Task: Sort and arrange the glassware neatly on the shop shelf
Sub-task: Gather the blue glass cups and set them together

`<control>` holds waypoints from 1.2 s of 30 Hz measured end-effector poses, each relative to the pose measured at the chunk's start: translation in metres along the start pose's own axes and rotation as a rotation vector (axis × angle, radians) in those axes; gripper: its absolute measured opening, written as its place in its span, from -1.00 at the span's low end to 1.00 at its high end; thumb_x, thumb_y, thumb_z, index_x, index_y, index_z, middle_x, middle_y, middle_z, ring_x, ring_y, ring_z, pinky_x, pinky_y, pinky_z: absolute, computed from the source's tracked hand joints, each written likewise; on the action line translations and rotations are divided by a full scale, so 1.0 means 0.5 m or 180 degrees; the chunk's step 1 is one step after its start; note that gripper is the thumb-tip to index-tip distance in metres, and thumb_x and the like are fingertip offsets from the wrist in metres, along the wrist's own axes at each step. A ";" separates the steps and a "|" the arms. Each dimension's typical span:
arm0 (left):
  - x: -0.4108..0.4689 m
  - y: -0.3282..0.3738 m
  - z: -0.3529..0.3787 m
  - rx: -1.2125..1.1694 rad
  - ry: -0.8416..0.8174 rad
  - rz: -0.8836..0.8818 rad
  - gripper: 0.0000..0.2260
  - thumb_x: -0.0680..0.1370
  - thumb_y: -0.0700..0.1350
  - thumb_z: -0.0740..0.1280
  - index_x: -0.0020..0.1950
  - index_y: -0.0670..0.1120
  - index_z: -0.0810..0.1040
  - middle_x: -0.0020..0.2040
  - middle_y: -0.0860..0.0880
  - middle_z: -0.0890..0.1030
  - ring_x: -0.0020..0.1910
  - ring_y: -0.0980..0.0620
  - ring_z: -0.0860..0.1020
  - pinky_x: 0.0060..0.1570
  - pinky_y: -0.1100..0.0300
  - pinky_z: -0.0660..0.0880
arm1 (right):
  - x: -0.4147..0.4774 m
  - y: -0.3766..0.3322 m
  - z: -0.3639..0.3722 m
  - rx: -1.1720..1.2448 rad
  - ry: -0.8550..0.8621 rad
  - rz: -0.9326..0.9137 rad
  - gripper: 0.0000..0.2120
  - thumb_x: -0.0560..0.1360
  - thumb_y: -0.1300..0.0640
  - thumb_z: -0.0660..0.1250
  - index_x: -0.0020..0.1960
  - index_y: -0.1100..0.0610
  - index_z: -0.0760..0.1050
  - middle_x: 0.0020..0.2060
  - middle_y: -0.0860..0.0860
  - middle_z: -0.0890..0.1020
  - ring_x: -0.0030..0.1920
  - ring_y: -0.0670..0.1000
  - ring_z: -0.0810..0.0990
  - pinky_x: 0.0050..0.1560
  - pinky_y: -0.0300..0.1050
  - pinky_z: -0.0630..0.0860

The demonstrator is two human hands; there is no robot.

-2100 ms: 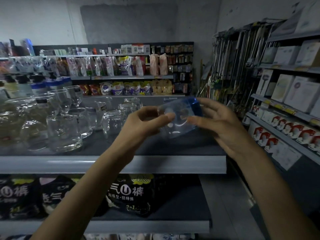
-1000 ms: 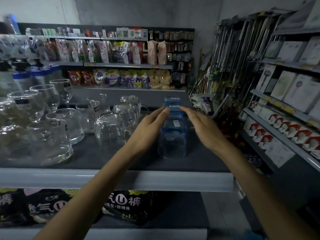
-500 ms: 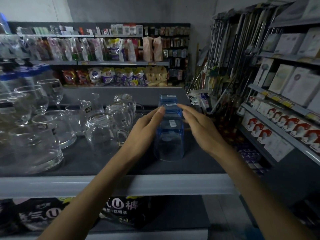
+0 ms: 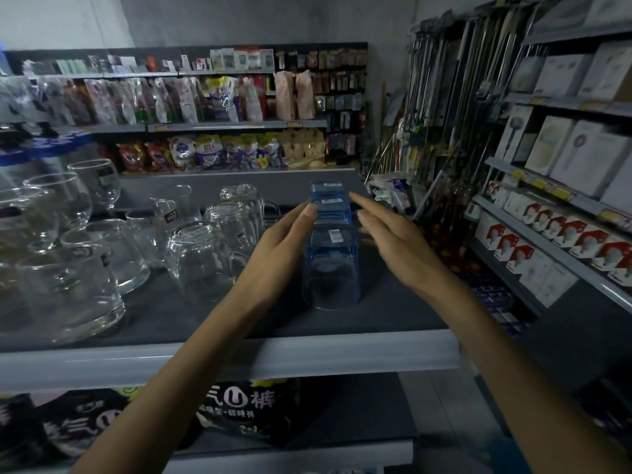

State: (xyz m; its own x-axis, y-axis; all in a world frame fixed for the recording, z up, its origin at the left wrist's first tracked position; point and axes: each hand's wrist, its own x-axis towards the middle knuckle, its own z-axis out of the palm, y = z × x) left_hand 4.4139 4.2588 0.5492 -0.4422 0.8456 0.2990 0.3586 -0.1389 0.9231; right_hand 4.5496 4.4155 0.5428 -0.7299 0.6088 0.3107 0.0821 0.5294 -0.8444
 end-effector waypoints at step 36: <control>-0.010 -0.062 -0.018 0.0760 0.0139 0.0055 -0.42 0.49 0.02 0.56 0.47 0.05 0.48 0.18 0.09 0.68 0.09 0.16 0.68 0.14 0.04 0.65 | -0.091 -0.025 0.023 -0.0118 0.0265 -0.0043 -0.55 0.54 0.06 0.48 0.41 -0.02 0.50 0.18 -0.24 0.64 0.15 -0.31 0.60 0.14 -0.24 0.61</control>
State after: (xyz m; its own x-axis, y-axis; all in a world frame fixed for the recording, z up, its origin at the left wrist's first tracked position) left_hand 4.3977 4.2540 0.5214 -0.4676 0.8203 0.3294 0.5484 -0.0230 0.8359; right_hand 4.5741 4.3747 0.5342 -0.6724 0.6476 0.3585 0.0989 0.5585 -0.8236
